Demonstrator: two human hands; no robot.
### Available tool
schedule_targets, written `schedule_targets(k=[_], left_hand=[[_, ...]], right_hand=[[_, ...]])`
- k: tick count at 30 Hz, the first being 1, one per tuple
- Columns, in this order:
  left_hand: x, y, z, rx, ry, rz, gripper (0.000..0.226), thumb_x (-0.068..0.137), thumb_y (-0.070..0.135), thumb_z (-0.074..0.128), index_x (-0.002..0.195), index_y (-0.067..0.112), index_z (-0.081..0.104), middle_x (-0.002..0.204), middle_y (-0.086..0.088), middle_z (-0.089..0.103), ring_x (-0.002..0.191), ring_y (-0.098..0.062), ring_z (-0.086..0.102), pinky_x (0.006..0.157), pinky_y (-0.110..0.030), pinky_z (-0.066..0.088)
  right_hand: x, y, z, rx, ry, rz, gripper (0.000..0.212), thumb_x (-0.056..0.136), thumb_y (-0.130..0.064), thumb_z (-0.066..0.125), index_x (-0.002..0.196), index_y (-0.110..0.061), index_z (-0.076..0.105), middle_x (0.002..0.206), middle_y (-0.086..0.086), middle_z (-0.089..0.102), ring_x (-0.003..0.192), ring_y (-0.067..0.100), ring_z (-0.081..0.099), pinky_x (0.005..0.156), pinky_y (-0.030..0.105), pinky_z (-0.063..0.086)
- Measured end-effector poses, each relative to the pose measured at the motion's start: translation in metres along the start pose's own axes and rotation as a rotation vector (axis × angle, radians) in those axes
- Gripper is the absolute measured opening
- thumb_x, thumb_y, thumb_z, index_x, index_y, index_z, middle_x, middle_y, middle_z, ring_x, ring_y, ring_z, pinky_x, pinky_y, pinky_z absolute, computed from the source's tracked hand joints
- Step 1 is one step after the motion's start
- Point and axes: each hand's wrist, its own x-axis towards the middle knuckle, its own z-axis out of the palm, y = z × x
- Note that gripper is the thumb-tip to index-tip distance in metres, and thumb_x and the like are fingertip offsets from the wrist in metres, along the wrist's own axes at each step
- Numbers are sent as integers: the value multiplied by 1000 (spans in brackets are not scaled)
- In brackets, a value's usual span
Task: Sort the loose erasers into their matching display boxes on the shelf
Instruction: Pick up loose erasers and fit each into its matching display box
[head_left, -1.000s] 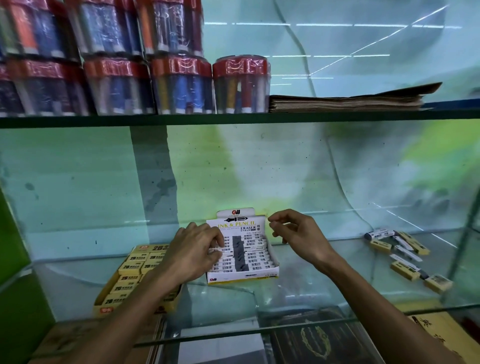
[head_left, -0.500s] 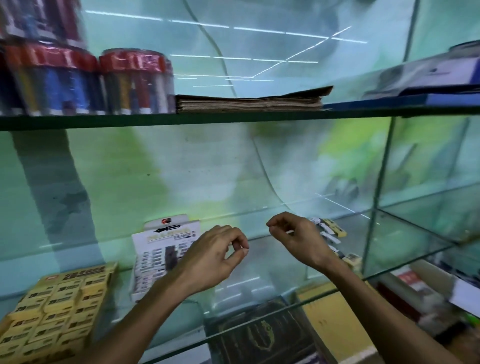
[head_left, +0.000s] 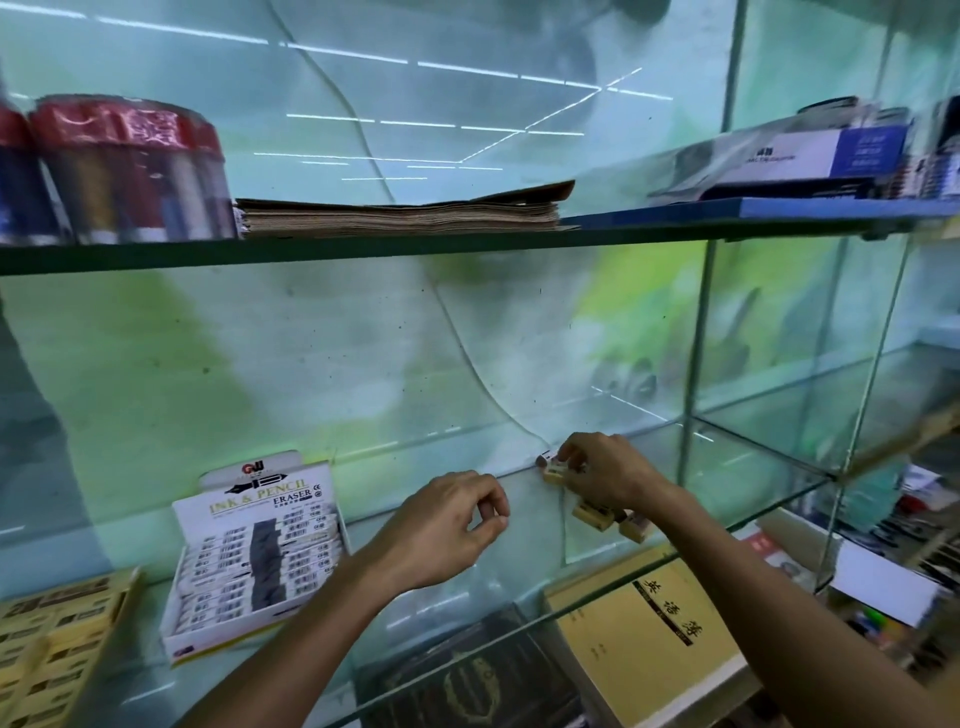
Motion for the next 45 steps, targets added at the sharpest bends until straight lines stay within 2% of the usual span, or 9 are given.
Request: schedule_targets(k=[5,9,12,19,22,27,31,39,45], left_hand=[[0,-3,-8,-52,55,-32,3,93,33,60,93,32,62,90,17,61,80,-5,56,73,-27,50],[-6,-5,-17,-112,149,-78,4,92,27,63,96,29,62,94,13,62,78,-8,58,70,-16,45],[-10,-7,-23,-221,212,-163,9,91,24,66,98,27,62,94,12,64,74,-11,59,66,-19,46],[-18,-5,-33,-537,248,-333,12,94,32,61,106,28,60,90,8,72,73,-9,68,66,-29,51],[-28,-4,-39,-607,272,-361,12,96,30,60,105,23,61,86,5,73,66,-9,66,62,-24,50],[-51,-17,-54,-760,365,-410,8,96,17,61,101,13,63,80,-5,73,69,-18,63,64,-31,49],[-76,-30,-69,-859,431,-450,9,95,9,59,103,7,63,78,-9,68,68,-19,60,61,-30,48],[-136,-55,-105,-752,479,-479,7,94,17,63,99,11,63,74,-3,68,68,-19,60,67,-34,47],[-185,-75,-143,-490,671,-512,7,95,26,61,94,22,67,90,5,72,73,-5,62,66,-20,49]], right_hand=[[-1,-5,0,18,33,-61,32,81,-21,65,112,-25,62,106,-5,68,93,17,61,79,34,53],[-13,-12,2,69,234,-325,30,80,-17,67,109,-23,62,102,-4,65,89,17,61,73,32,51],[-25,-24,4,153,332,-463,26,83,-18,68,108,-23,61,100,-9,64,84,12,59,69,31,50],[-45,-68,5,310,335,-572,24,81,-11,74,101,-21,63,98,-14,65,86,-9,52,73,3,37],[-47,-88,9,407,322,-586,25,80,-11,73,99,-23,63,99,-17,65,85,-1,57,74,7,41],[-48,-121,20,626,294,-636,20,83,-9,71,100,-20,65,102,-11,66,93,14,64,77,27,54],[-46,-151,30,679,269,-698,19,83,-11,75,100,-17,68,104,-10,67,95,14,64,76,29,54],[-40,-215,55,626,218,-788,21,81,-10,75,98,-19,66,102,-9,67,80,10,62,73,31,53],[-46,-268,71,634,80,-781,19,79,-13,75,94,-22,69,92,-12,69,75,6,64,72,19,50]])
